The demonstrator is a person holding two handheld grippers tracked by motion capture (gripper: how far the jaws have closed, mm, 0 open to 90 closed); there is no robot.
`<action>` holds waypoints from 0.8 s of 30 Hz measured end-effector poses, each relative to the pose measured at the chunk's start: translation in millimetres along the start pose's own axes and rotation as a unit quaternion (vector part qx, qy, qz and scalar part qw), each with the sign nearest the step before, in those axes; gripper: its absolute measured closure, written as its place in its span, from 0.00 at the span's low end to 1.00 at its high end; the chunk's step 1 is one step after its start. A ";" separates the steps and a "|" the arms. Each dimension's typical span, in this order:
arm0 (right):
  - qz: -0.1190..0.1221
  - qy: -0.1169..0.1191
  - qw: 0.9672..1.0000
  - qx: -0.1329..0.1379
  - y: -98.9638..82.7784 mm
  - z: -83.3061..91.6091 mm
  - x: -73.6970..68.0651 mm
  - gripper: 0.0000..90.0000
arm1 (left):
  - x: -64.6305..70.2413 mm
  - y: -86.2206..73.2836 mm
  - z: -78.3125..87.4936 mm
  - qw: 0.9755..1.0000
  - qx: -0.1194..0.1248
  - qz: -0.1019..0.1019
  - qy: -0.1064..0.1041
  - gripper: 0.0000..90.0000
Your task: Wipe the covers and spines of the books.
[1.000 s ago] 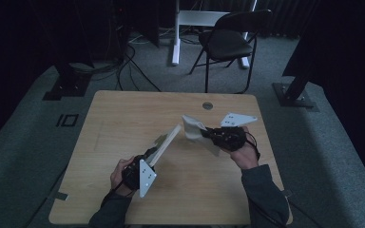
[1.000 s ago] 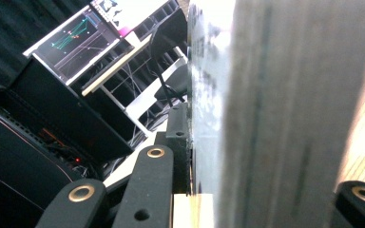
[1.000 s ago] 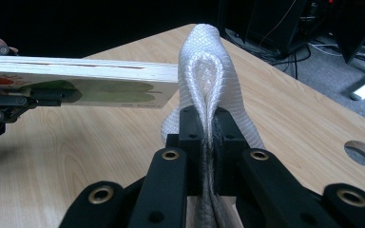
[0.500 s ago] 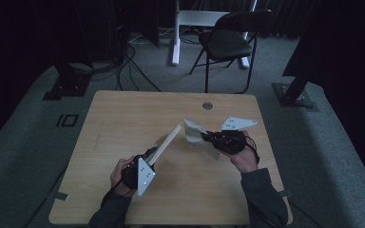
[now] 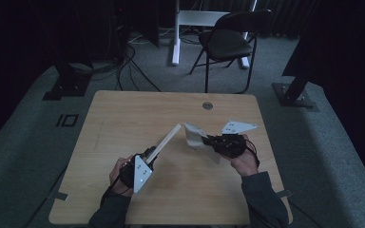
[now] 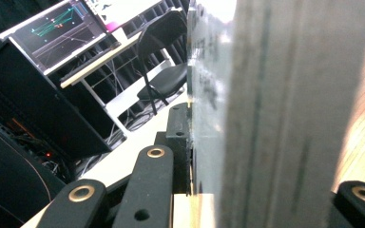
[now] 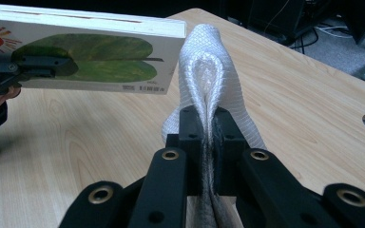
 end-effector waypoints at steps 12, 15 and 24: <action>-0.009 -0.011 1.000 0.001 -8.9 6.1 3.7 0.94 | -3.5 -0.6 0.7 1.000 0.004 0.017 -0.005 0.86; -0.012 -0.015 1.000 0.000 -13.1 7.6 5.4 0.94 | -3.7 -1.4 0.5 1.000 0.001 0.018 -0.005 0.86; -0.024 -0.030 0.999 -0.010 -27.6 9.9 8.5 0.94 | -4.5 -2.8 -0.1 1.000 0.002 0.026 -0.004 0.86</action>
Point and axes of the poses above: each handheld gripper's, and its own axes: z roughly backward along the jaws, y roughly out of its top, x roughly to its right, the point moved 1 cm from there along -z, roughly forward along the jaws, and after that the axes turned 5 degrees about x, right-handed, at the moved point
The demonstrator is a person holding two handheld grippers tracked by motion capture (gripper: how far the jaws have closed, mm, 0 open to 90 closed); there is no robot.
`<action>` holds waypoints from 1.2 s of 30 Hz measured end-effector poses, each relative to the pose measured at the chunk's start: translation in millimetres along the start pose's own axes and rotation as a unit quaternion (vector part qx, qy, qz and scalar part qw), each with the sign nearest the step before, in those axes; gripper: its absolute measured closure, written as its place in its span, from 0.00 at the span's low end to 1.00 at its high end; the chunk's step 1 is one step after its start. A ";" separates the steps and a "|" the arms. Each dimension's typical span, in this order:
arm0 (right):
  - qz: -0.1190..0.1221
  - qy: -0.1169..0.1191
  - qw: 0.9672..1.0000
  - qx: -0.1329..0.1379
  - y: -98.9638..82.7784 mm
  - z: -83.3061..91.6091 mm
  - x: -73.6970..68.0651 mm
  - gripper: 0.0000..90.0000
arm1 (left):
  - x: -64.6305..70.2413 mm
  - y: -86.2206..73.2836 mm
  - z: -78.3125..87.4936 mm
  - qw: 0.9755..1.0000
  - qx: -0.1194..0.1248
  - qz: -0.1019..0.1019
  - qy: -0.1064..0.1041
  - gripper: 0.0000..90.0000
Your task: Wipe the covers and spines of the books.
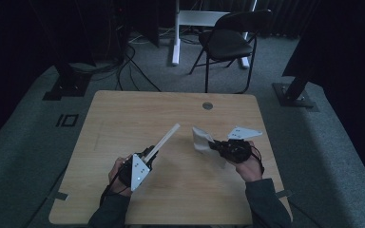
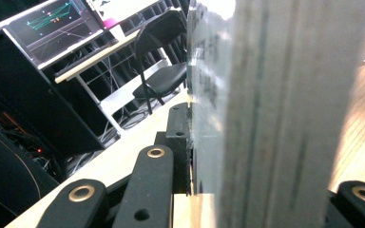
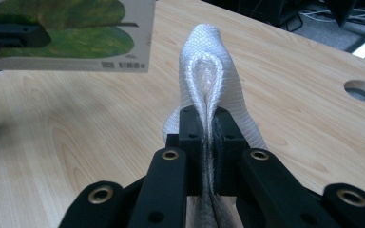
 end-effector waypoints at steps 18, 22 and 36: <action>-0.026 -0.028 0.999 -0.016 -27.2 2.7 10.8 0.94 | -5.0 -5.2 -0.5 0.999 0.007 0.038 -0.001 0.86; -0.027 -0.035 0.999 -0.020 -32.1 3.3 12.5 0.94 | -4.1 -5.8 -1.3 0.999 0.008 0.044 -0.001 0.86; -0.038 -0.046 0.998 -0.026 -46.9 3.8 15.9 0.94 | -5.7 -10.1 -3.1 0.998 0.011 0.067 0.003 0.86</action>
Point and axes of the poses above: each handheld gripper's, and its own axes: z roughly backward along the jaws, y roughly out of its top, x roughly to its right, the point moved 1 cm from there along -z, roughly forward along the jaws, and after that the axes turned 5 degrees about x, right-handed, at the moved point
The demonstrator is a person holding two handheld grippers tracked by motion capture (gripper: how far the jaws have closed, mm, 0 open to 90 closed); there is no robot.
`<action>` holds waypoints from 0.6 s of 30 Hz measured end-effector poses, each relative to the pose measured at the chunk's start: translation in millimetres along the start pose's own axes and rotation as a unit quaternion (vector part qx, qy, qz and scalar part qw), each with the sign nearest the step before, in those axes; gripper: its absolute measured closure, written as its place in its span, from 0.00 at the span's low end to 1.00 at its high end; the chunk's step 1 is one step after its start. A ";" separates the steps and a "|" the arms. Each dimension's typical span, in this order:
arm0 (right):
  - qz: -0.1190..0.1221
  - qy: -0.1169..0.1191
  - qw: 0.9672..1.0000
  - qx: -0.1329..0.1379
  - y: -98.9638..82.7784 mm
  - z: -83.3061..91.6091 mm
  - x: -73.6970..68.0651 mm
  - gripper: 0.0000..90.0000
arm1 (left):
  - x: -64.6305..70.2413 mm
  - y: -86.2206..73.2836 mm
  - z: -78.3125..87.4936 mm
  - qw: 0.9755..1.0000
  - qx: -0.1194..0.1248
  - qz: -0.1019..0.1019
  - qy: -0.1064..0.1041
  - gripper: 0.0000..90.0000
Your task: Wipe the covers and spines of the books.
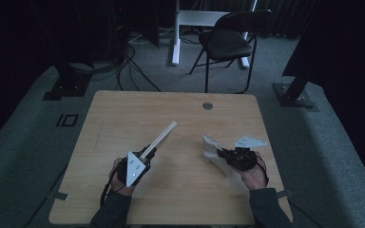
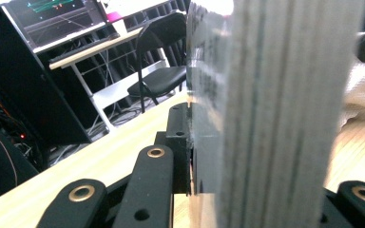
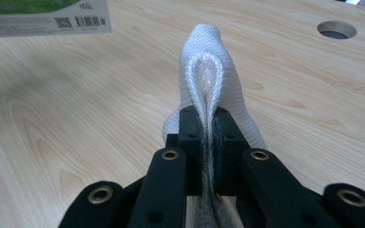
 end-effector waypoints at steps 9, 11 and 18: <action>-0.008 -0.012 1.000 -0.005 -7.8 -1.1 4.1 0.94 | -0.4 -2.6 -1.6 1.000 -0.002 0.008 -0.003 0.86; -0.009 -0.013 1.000 -0.007 -9.2 -0.9 5.1 0.94 | -0.4 -3.0 -2.1 1.000 -0.003 0.009 -0.003 0.86; -0.015 -0.015 1.000 -0.010 -13.4 -1.0 7.4 0.94 | -0.2 -4.3 -3.3 1.000 -0.006 0.009 -0.005 0.86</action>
Point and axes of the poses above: each handheld gripper's, and its own axes: z roughly backward along the jaws, y roughly out of its top, x roughly to its right, the point moved 1 cm from there along -z, roughly forward along the jaws, and after that the axes turned 5 degrees about x, right-handed, at the moved point
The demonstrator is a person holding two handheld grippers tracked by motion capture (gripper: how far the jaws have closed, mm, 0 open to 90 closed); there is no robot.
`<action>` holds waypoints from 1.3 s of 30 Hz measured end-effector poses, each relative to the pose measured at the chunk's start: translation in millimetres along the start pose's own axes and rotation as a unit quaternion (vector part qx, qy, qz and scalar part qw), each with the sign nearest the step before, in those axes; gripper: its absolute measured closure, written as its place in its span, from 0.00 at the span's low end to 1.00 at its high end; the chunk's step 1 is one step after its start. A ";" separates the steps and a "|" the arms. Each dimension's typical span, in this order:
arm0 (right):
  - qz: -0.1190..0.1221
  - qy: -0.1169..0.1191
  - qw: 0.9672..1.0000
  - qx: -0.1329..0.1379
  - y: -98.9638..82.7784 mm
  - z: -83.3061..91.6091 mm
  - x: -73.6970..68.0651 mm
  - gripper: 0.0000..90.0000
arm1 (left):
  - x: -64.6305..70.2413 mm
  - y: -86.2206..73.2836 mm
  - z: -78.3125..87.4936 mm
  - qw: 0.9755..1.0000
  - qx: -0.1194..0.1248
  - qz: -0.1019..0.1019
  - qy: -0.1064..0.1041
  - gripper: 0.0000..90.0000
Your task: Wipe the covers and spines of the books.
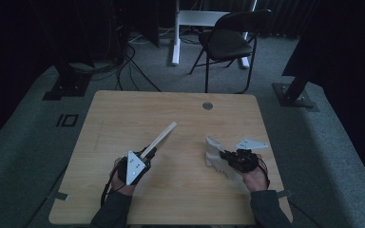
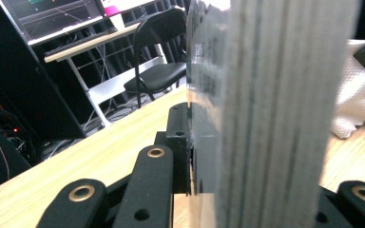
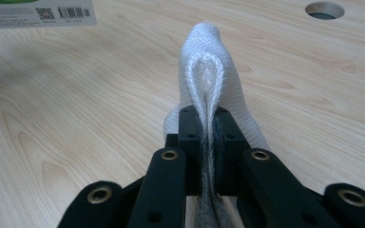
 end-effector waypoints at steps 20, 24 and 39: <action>-0.009 0.002 1.000 -0.016 -11.9 -6.4 2.3 0.88 | -1.5 -7.2 -4.3 1.000 -0.004 0.018 -0.009 0.86; -0.011 0.008 1.000 -0.011 -13.8 -6.5 2.2 0.76 | -2.3 -8.2 -4.3 1.000 -0.002 0.024 -0.008 0.86; -0.017 0.011 1.000 -0.007 -18.2 -8.1 0.4 0.63 | -3.7 -11.1 -7.8 0.999 0.000 0.045 -0.015 0.86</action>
Point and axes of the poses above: each handheld gripper's, and its own axes: z roughly backward along the jaws, y roughly out of its top, x roughly to its right, the point moved 1 cm from there along -z, roughly forward along the jaws, and after that the axes turned 5 degrees about x, right-handed, at the moved point
